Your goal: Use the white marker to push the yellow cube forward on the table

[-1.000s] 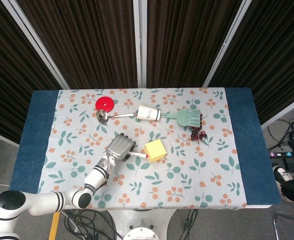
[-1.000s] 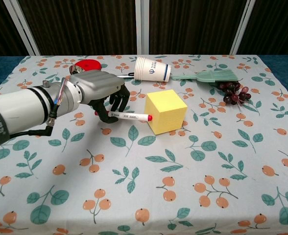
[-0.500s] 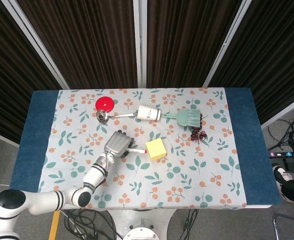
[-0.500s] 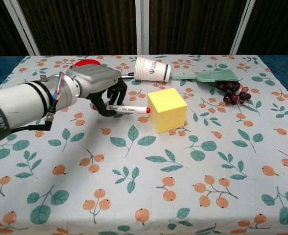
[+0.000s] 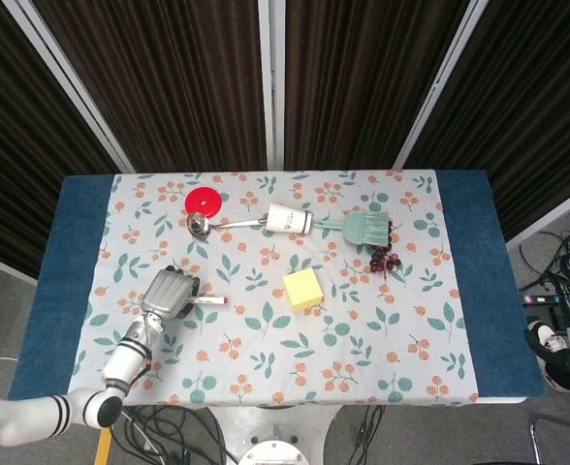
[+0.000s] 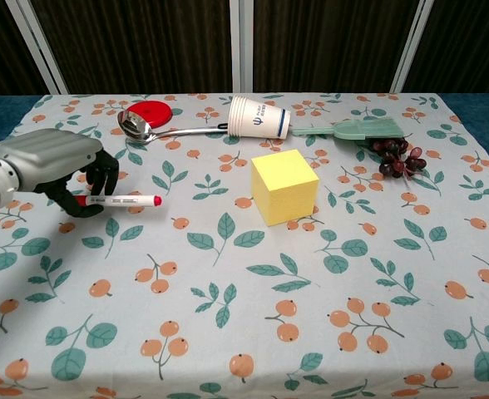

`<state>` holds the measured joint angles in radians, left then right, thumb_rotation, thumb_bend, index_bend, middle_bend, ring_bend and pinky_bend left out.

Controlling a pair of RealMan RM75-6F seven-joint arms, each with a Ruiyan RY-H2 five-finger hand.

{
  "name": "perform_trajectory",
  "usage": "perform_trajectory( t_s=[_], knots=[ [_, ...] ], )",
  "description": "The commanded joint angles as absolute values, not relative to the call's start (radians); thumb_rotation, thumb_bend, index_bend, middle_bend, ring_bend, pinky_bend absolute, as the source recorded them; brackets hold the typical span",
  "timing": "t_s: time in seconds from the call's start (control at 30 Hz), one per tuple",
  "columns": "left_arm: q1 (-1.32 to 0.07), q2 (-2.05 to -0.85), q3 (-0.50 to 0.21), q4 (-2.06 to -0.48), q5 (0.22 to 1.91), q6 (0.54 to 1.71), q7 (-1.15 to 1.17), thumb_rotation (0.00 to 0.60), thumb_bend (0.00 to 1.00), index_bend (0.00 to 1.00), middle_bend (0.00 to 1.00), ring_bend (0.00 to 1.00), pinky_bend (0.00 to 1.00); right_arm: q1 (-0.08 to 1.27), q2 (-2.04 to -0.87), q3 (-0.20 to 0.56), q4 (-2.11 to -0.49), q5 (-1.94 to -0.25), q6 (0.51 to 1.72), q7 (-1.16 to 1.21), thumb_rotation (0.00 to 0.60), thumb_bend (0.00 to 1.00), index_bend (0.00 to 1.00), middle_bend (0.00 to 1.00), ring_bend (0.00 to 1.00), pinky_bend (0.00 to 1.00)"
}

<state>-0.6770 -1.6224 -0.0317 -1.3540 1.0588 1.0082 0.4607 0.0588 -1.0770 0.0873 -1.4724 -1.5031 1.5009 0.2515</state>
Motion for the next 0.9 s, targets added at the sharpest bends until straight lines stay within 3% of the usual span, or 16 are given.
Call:
perform_trajectory(
  t_s=[0.03,0.23,0.53,0.9],
  knots=[
    [-0.666,-1.619,-0.028,-1.353,1.062,1.013,0.46,0.6,0.45,0.42,0.54,0.4,0.34,0.059,-1.075,0.087,-1.48,-1.506,1.503,0.248,0.6,0.18,0.0,0.11,0.0,0.0],
    [-0.624,-1.565,-0.026,-1.416,1.083,1.066,0.451,0.6,0.44,0.32,0.45,0.32,0.32,0.059,-1.066,0.086,-1.493,-1.51,1.507,0.25,0.6,0.18,0.0,0.11,0.0,0.0],
    [-0.439,-1.378,-0.029,-1.484,1.191,1.342,0.264,0.6,0.4,0.31,0.42,0.29,0.28,0.071,-1.06,0.084,-1.482,-1.508,1.48,0.262,0.6,0.18,0.0,0.1,0.0,0.0],
    [-0.221,-1.288,0.037,-1.545,1.301,1.579,0.175,0.6,0.11,0.3,0.33,0.23,0.25,0.067,-1.06,0.074,-1.525,-1.517,1.489,0.245,0.6,0.18,0.0,0.1,0.0,0.0]
  ],
)
